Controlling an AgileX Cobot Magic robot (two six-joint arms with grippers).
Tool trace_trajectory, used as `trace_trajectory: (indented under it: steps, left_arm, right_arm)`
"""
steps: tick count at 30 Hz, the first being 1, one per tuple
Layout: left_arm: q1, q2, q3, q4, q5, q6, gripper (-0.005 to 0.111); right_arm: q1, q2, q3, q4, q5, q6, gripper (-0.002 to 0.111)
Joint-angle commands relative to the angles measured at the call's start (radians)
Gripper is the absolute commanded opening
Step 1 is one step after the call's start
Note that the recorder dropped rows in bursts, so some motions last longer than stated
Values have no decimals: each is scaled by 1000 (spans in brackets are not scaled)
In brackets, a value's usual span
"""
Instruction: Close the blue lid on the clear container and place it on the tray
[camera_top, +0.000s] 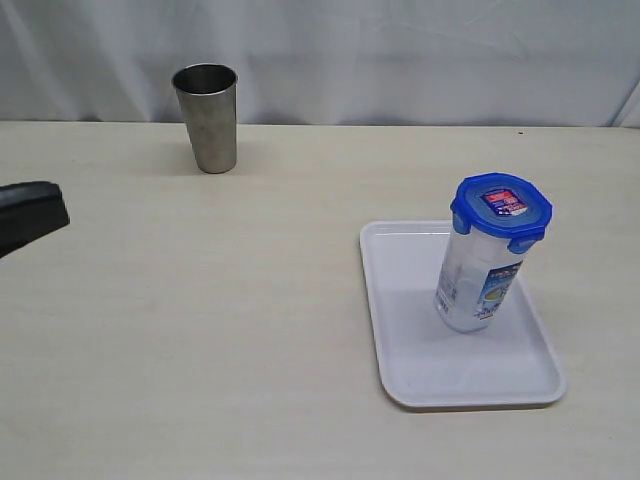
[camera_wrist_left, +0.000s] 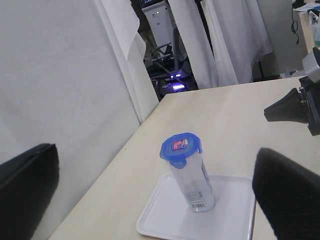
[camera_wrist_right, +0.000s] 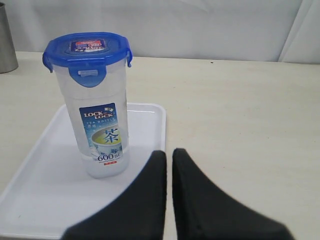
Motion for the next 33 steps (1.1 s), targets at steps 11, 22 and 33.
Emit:
trace_trajectory:
  steps: [11, 22, 33]
  left_arm:
    - [1, -4, 2, -7, 8, -7, 99]
    - [1, -18, 2, -422, 169, -3, 99]
    - [-1, -90, 213, -1069, 250, 402, 99]
  right_arm:
    - [-6, -4, 3, -3, -2, -3, 5]
    - [-6, -4, 3, -3, -2, -3, 5]
    - [-6, -4, 3, -3, -2, -3, 5]
